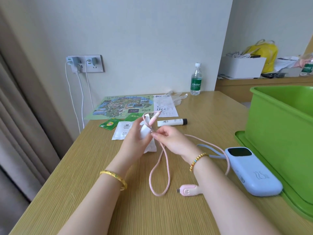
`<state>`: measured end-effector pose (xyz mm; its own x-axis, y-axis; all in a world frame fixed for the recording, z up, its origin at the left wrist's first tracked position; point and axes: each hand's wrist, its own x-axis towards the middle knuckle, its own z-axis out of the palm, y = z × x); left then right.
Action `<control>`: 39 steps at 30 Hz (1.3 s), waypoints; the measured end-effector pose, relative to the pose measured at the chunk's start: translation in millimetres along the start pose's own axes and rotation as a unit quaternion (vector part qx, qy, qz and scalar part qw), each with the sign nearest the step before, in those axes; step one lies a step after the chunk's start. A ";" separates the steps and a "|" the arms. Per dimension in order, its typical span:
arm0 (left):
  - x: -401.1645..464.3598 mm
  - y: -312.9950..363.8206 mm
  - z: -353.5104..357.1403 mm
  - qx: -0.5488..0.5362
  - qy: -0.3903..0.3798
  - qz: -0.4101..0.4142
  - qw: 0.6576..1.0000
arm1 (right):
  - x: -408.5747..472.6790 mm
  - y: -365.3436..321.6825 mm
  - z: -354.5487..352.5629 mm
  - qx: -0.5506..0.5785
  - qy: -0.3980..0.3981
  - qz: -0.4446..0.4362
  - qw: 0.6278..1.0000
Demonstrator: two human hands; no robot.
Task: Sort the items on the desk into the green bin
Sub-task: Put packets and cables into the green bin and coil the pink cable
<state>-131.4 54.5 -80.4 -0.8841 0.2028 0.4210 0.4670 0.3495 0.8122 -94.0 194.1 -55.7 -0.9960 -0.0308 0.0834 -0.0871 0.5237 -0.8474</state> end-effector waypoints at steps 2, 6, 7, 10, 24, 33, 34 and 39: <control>0.0 -1.8 -2.6 0.028 -0.026 0.004 0.999 | -1.2 -1.7 -2.7 0.044 0.013 -0.011 0.999; -2.0 -4.9 -4.8 0.138 0.007 -0.044 0.989 | -2.9 -6.9 -9.1 0.159 0.068 -0.048 0.984; -1.2 -4.0 -6.9 0.148 0.034 -0.059 0.987 | -3.4 -7.2 -10.9 0.180 0.064 -0.056 0.980; 1.4 4.2 -16.2 -0.030 0.066 -0.141 0.987 | -5.7 -7.3 -12.5 0.165 0.034 -0.067 0.983; 0.1 8.0 -22.6 -0.331 -0.054 -0.227 0.914 | 2.9 2.9 -0.7 -0.065 0.019 -0.027 0.997; -5.0 19.4 -21.4 -0.245 -0.092 -0.199 0.944 | 5.1 12.3 -4.5 -0.122 0.029 -0.023 0.992; -6.0 20.5 -19.2 -0.231 -0.093 -0.189 0.950 | 5.5 12.7 -4.2 -0.126 0.025 -0.021 0.992; -6.4 26.4 -23.5 -0.220 -0.125 -0.151 0.956 | 7.8 10.7 -12.1 -0.046 0.079 0.014 0.996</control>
<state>-113.8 41.0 -52.2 -0.9199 0.3846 0.0760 0.0906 0.0200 0.9957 -102.5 209.8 -57.7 -0.9824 0.1147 0.1475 -0.0501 0.5986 -0.7995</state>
